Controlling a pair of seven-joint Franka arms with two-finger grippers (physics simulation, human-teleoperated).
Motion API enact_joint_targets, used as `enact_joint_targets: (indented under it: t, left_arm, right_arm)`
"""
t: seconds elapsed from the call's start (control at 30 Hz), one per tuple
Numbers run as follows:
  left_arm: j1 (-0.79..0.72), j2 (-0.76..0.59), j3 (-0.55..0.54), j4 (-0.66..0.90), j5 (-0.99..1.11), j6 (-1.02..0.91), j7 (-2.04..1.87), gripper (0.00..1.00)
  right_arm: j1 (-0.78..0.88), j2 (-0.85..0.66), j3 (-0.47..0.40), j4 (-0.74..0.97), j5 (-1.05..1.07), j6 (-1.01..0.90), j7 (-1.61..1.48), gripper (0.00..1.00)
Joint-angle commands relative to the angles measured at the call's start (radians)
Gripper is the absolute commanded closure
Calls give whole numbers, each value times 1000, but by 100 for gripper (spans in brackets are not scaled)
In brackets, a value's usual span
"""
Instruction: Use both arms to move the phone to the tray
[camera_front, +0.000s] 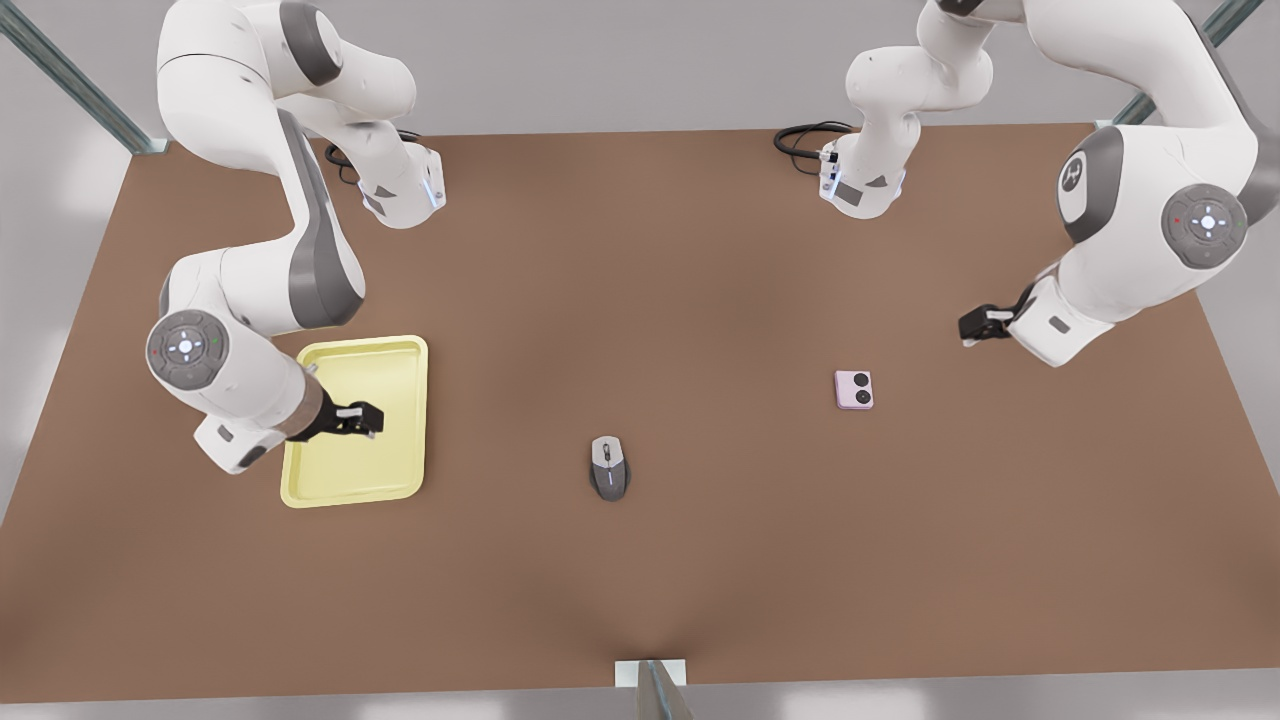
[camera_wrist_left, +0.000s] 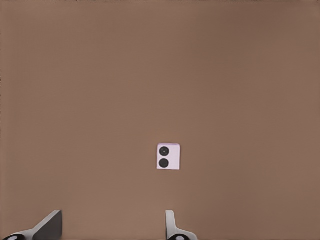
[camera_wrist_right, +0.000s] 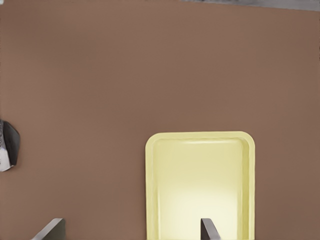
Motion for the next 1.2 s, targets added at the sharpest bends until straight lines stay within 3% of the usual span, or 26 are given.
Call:
enact_joint_targets:
  t: [0.0,0.07,0.1,0.17,0.43,0.6,1.13,1.17]
  left_arm:
    - [0,0,0,0,7,33,-71,0]
    - [0,11,0,-46,-28,31,-80,0]
    - [0,24,0,-142,-53,54,-73,0]
    - [-24,38,0,-414,-87,330,-77,0]
    - [-69,126,-2,-782,-84,901,-68,0]
    - [-69,176,0,-787,-73,1001,-67,0]
    - [-69,287,0,-788,-73,1042,-67,0]
    - [-69,290,0,-788,-73,1048,-68,9]
  right_arm:
    - [-1,-1,0,0,0,60,83,0]
    - [-3,-1,1,0,0,58,83,0]
    - [-3,-1,0,0,0,58,83,0]
    - [0,-1,1,0,0,58,84,0]
    - [5,-1,1,0,0,58,92,0]
    - [3,-1,0,0,0,57,87,0]
    - [5,-1,1,0,0,57,87,0]
    - [3,-1,1,0,0,57,89,0]
